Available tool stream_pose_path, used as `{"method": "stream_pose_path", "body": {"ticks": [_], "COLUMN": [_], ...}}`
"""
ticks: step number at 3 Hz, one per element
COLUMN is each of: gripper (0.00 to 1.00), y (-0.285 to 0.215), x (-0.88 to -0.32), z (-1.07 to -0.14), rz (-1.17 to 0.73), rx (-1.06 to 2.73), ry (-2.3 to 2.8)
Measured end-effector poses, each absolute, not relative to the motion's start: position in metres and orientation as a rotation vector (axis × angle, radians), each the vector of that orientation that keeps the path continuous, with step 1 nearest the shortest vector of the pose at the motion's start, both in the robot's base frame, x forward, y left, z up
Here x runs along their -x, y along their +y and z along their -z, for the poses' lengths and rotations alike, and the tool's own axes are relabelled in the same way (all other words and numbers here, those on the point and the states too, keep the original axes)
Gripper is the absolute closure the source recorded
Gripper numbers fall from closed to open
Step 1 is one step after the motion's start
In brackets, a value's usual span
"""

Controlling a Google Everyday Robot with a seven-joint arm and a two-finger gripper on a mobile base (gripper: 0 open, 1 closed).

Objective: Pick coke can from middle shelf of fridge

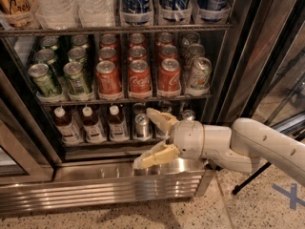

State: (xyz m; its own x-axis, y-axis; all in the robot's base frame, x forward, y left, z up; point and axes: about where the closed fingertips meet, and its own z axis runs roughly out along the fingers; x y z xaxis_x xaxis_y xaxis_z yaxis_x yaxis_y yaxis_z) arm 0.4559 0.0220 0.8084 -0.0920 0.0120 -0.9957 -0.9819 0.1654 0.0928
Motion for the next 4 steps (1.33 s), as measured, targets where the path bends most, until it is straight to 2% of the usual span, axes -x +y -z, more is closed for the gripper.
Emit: {"method": "stream_pose_path", "body": {"ticks": [1,2,4], "gripper": [0.00,0.00,0.00], "y": [0.023,0.025,0.039], "x": [-0.456,-0.459,-0.461], "z": [-0.809,-0.842,-0.848], "rz": [-1.139,-1.046,-1.032], "rx": [1.042,1.097,1.127], "ry": [1.352,1.319,1.316]}}
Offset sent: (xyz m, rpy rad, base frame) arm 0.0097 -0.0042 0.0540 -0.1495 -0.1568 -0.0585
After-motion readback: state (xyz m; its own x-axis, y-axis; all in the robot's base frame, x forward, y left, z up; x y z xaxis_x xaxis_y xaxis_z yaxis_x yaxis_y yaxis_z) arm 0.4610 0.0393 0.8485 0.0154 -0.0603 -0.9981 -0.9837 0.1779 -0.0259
